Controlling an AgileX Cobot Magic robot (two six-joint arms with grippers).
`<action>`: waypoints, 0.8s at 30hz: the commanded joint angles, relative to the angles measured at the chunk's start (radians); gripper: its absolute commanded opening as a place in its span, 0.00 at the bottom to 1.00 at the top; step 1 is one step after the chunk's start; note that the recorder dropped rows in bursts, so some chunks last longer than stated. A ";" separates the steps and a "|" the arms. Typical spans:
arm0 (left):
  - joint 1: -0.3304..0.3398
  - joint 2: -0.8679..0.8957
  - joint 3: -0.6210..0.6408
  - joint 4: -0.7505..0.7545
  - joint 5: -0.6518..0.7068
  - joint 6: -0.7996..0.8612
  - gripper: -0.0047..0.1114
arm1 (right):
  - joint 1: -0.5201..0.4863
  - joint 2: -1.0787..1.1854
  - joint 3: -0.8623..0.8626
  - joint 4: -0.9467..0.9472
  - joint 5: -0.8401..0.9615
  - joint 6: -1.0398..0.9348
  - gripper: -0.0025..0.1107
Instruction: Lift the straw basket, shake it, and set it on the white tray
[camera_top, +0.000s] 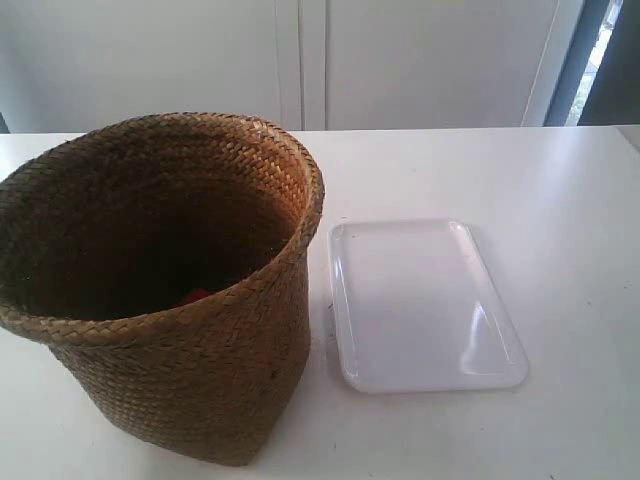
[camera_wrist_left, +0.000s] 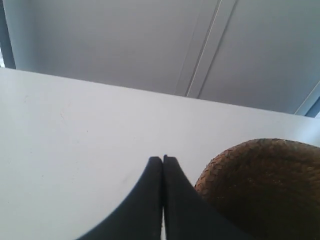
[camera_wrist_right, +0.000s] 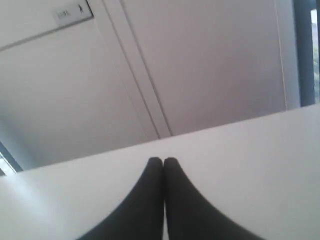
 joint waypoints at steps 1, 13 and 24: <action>0.003 0.107 -0.046 -0.011 0.041 0.059 0.04 | -0.005 0.042 -0.009 -0.007 0.061 -0.045 0.02; 0.003 0.301 -0.233 -0.011 0.407 0.232 0.04 | -0.005 0.159 -0.254 0.036 0.389 -0.157 0.02; 0.003 0.458 -0.362 -0.152 0.717 0.339 0.04 | -0.005 0.466 -0.636 0.546 1.098 -0.630 0.02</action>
